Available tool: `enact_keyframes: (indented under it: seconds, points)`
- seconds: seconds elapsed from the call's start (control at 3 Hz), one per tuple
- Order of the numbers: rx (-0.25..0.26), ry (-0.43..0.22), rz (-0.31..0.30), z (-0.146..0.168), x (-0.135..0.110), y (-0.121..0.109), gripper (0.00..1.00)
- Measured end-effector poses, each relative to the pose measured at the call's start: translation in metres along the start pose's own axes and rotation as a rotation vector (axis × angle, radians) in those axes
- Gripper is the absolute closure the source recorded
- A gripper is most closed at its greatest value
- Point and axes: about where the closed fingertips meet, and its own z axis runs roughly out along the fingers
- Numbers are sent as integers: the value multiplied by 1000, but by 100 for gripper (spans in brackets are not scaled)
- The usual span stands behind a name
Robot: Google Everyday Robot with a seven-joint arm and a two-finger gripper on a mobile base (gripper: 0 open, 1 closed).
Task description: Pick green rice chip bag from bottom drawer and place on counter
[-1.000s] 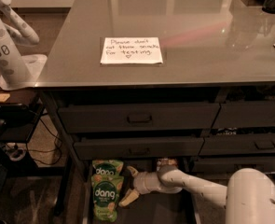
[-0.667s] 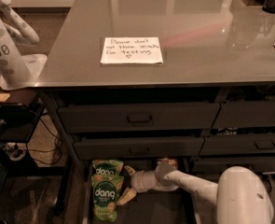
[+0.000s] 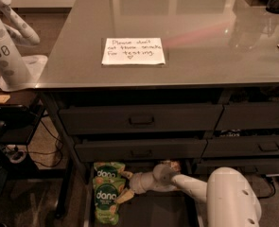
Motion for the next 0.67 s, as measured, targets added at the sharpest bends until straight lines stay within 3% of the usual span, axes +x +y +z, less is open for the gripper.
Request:
enact_keyframes:
  seconds: [0.33,0.67]
  points:
    - [-15,-11,13,8,2,0,32]
    - [-22,-30,24,8,-5,4,57]
